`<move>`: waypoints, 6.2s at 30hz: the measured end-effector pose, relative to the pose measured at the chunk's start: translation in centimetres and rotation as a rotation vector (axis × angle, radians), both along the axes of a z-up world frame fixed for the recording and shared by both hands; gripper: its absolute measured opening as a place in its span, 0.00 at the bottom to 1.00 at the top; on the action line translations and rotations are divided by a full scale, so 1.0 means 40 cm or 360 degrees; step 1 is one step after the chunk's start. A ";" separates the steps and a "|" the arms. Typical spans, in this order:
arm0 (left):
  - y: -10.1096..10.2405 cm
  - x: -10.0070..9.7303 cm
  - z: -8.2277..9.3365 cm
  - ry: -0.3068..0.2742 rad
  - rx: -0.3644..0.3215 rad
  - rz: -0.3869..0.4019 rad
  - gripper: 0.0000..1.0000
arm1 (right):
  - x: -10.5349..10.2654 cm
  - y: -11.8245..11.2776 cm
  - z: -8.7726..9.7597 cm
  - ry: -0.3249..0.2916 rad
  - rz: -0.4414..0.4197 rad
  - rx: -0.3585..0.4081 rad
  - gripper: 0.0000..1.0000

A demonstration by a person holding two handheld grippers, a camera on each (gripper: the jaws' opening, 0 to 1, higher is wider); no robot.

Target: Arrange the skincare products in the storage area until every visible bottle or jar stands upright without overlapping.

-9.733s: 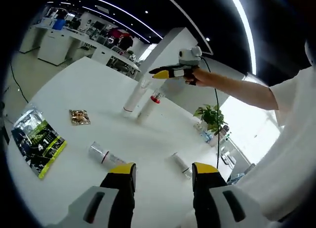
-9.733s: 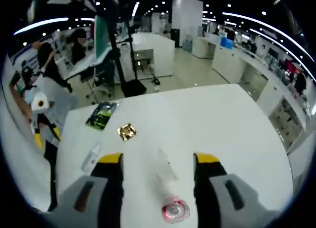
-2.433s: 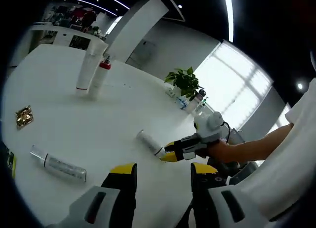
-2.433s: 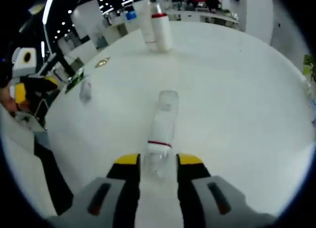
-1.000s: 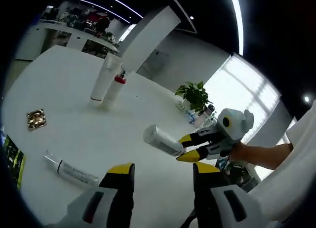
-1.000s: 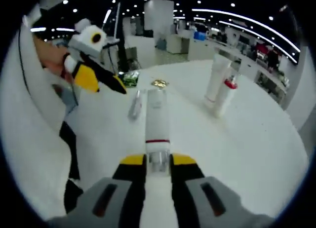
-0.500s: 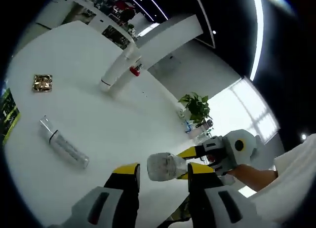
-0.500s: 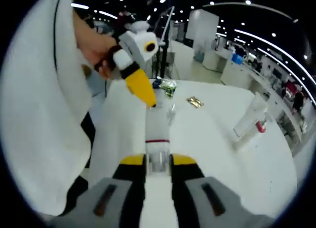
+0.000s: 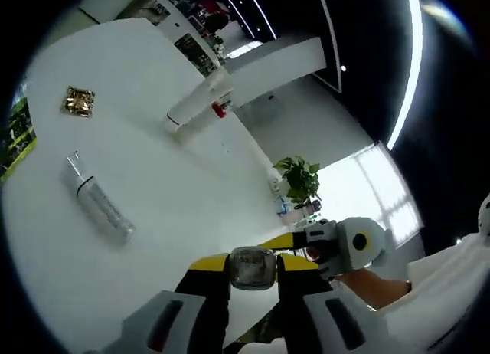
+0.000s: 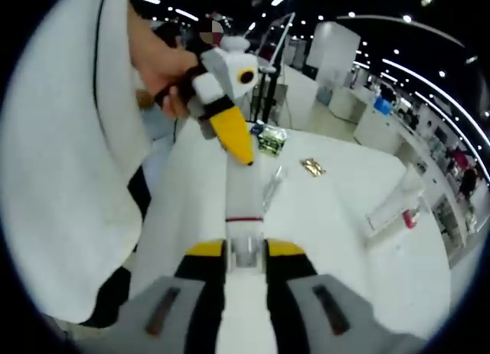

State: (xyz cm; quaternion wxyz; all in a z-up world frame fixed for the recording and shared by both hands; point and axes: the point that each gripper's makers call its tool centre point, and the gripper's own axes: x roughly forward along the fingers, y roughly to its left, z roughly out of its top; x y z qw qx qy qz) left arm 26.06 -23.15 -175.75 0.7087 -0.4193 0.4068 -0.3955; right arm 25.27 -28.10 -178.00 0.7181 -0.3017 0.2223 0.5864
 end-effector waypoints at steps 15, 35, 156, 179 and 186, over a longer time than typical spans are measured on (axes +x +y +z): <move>-0.005 0.003 0.002 -0.0058 0.0003 -0.0058 0.22 | 0.020 -0.003 0.002 -0.0033 0.0066 -0.0004 0.17; 0.004 -0.008 -0.003 0.0003 -0.0042 -0.0059 0.22 | 0.010 0.020 0.008 -0.0075 0.0127 -0.0005 0.18; -0.054 0.002 0.041 -0.0688 0.0370 -0.0227 0.20 | 0.161 0.058 0.168 0.1593 -0.1316 0.1497 0.24; -0.083 -0.091 0.078 -0.0467 -0.0087 -0.0493 0.28 | 0.069 0.098 0.229 0.1552 -0.0786 0.1376 0.20; -0.098 -0.134 0.153 -0.0306 -0.0479 -0.0597 0.27 | 0.027 0.098 0.298 0.1597 -0.0494 0.1446 0.20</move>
